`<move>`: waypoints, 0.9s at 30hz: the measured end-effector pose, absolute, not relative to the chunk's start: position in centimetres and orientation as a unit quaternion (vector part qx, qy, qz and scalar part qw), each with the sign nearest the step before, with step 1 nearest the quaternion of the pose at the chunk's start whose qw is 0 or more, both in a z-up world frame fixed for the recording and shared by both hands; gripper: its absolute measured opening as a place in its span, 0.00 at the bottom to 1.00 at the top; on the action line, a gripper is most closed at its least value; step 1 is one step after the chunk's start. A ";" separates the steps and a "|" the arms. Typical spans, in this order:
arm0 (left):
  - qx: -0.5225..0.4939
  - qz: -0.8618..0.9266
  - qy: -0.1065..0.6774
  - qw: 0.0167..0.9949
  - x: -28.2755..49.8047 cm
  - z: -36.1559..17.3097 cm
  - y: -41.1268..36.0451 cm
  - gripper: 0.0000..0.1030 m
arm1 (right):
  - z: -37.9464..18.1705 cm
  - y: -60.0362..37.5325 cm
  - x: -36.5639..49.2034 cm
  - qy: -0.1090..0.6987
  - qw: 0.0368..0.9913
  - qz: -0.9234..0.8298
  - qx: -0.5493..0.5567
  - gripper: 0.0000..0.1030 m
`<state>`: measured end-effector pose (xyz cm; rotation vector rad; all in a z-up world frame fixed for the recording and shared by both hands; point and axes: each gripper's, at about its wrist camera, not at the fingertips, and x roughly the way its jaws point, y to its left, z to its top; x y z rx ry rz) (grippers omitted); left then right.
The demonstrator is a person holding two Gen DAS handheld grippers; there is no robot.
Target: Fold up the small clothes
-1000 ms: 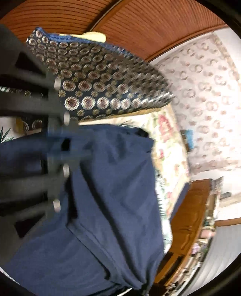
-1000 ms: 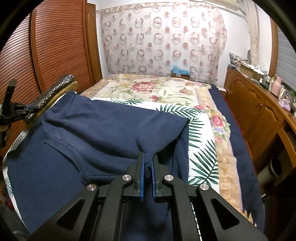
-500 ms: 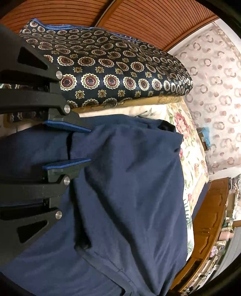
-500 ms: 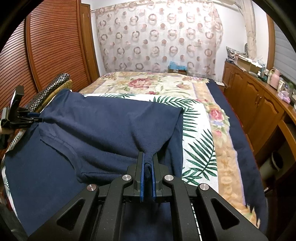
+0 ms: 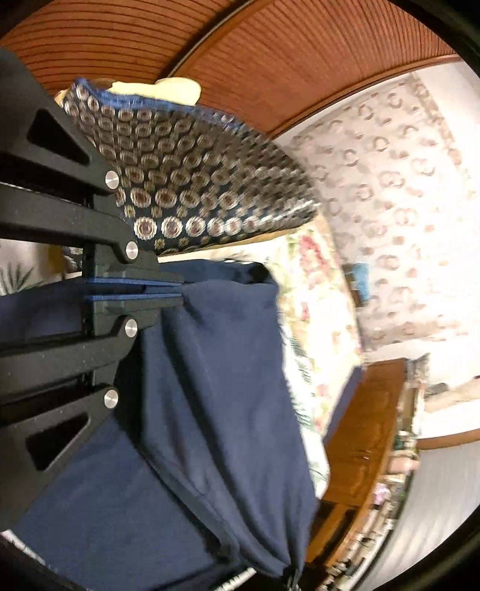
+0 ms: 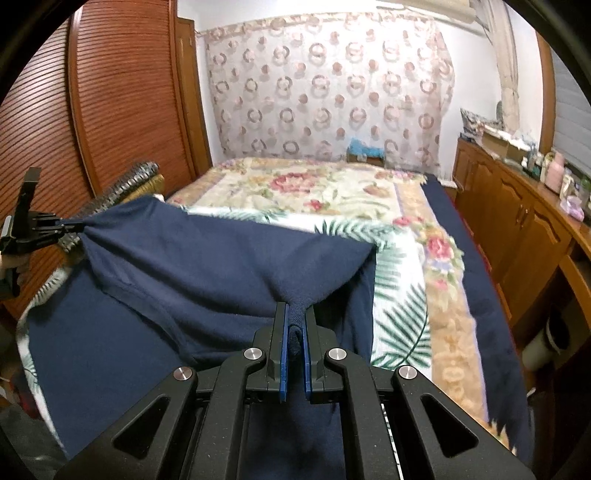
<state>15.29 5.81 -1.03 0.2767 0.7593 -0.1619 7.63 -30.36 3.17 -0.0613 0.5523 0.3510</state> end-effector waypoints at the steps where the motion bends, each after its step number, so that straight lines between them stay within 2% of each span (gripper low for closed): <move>1: 0.134 -0.081 0.360 0.920 14.8 -0.3 5.8 0.04 | 3.6 -30.5 7.2 0.267 0.947 0.174 -0.030 0.06; 11: 0.110 -0.101 0.319 0.936 8.3 2.3 6.9 0.04 | 5.5 -32.1 0.9 0.267 0.944 0.190 -0.043 0.06; 23: 0.059 -0.098 0.338 0.934 2.1 -0.8 9.0 0.04 | 6.2 -32.8 -5.2 0.314 0.924 0.213 -0.047 0.06; 27: 0.053 -0.095 0.362 0.926 1.8 -3.0 8.9 0.04 | 4.4 -32.8 -5.1 0.343 0.914 0.215 -0.038 0.06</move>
